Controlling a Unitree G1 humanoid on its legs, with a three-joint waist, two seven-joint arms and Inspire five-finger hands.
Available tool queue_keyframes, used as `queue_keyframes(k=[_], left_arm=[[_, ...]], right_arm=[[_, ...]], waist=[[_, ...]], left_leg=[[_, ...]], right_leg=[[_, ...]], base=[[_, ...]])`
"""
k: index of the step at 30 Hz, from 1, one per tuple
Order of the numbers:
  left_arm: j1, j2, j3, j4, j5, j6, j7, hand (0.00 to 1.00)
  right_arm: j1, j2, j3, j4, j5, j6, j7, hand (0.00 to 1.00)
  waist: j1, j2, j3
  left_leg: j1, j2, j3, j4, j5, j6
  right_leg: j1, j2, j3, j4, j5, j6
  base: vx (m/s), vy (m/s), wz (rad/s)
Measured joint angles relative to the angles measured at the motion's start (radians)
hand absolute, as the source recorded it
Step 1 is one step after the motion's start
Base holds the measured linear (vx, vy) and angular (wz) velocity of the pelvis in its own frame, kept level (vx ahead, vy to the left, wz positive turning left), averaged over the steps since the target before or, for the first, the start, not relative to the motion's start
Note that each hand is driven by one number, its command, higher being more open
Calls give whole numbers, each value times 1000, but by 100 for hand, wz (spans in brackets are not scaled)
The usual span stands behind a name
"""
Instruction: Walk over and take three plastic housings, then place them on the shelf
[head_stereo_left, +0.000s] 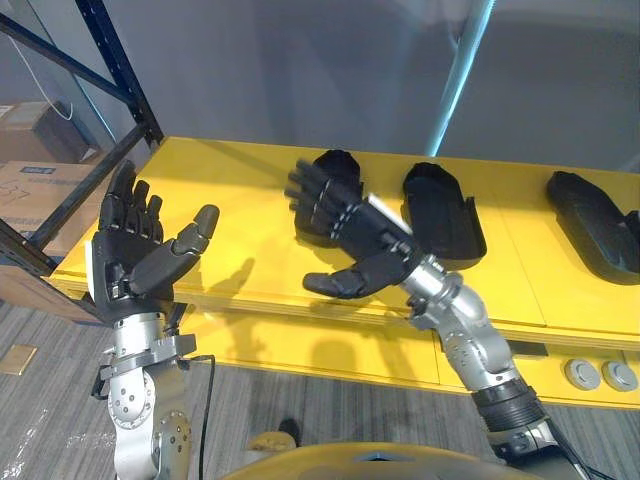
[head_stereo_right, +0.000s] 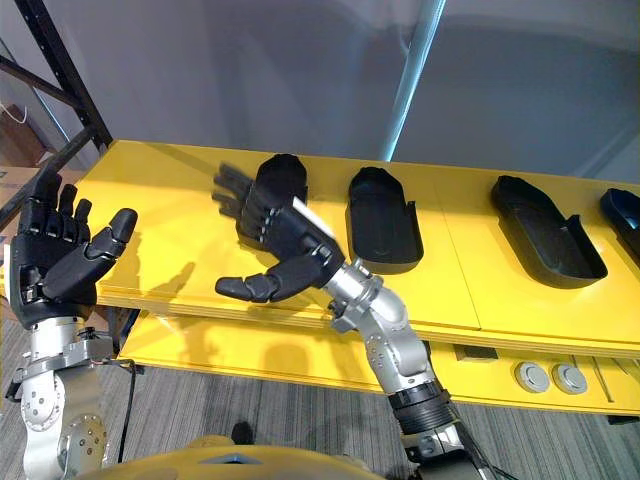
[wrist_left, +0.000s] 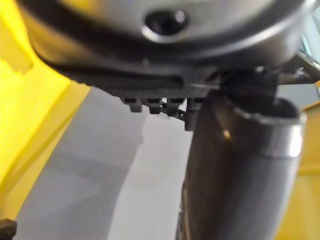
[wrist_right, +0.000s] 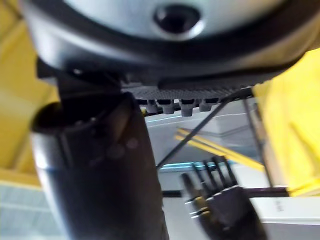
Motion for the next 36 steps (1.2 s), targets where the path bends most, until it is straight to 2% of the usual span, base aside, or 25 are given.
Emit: queue_keyframes(k=[4, 8, 12, 17, 18, 24, 30, 34, 35, 36], left_arm=[[0, 0, 18, 0, -3, 0, -12, 100], [0, 0, 17, 0, -3, 0, -46, 100], [0, -1, 13, -2, -3, -6, -52, 100], [0, -18, 3, -3, -3, -7, -47, 100], [2, -19, 0, -37, -36, -7, -33, 100], [2, -19, 0, -37, -36, -7, -32, 100], [10, -19, -2, -37, -32, -29, 2, 100], [20, -19, -2, -36, -31, -43, 15, 100], [20, -18, 0, -36, -29, -53, 22, 100], [20, -17, 1, -36, -28, -55, 24, 100]], right_arm=[[0, 11, -87, -63, 64, -28, -17, 100], [34, 52, -219, -65, 77, -86, -145, 100], [109, 112, -374, -72, -74, -182, -379, 100], [192, 137, -447, -109, -228, -199, -596, 100], [312, 172, -504, -179, -297, -198, -769, 100], [314, 172, -500, -179, -296, -198, -769, 100], [347, 170, -405, -175, -289, -193, -719, 100], [348, 143, -324, -155, -240, -191, -581, 100], [348, 113, -309, -146, -185, -168, -474, 100], [348, 100, -306, -143, -163, -156, -435, 100]], waist=[[-6, -2, -1], [-21, -2, -2], [-39, 6, -8], [-74, 22, -17], [-107, 27, -20], [-106, 28, -19], [-107, 25, -15], [-107, 18, -6], [-106, 9, 0], [-106, 6, 2]], left_leg=[[2, 2, 18, 0, -7, 7], [0, 4, 40, 0, -7, 4], [1, 6, 71, 0, -9, 6], [4, 9, 97, 4, -15, 2], [20, 11, 131, 0, -35, -1], [19, 11, 131, 0, -35, -1], [-4, 13, 143, 4, -33, 1], [-5, 16, 160, 13, -43, 0], [-9, 20, 166, 32, -56, -2], [-11, 21, 167, 37, -60, -2]], right_leg=[[-9, 0, 17, 0, 0, 0], [-23, 0, 38, 0, 2, 2], [-40, 0, 70, 0, 5, 4], [-53, 1, 102, 0, 5, 5], [-58, 1, 137, 8, 4, 5], [-60, 1, 138, 8, 4, 5], [-91, 2, 145, 11, 5, 5], [-96, 3, 159, 8, 5, 5], [-95, 3, 165, 7, 5, 5], [-95, 3, 165, 6, 5, 5]], base=[[8, 9, -14], [30, 19, -16], [58, 16, -20], [48, 5, -15], [11, 1, -5], [0, 0, 0], [12, 2, -5], [37, 4, -12], [46, 1, -9], [57, 1, -8]])
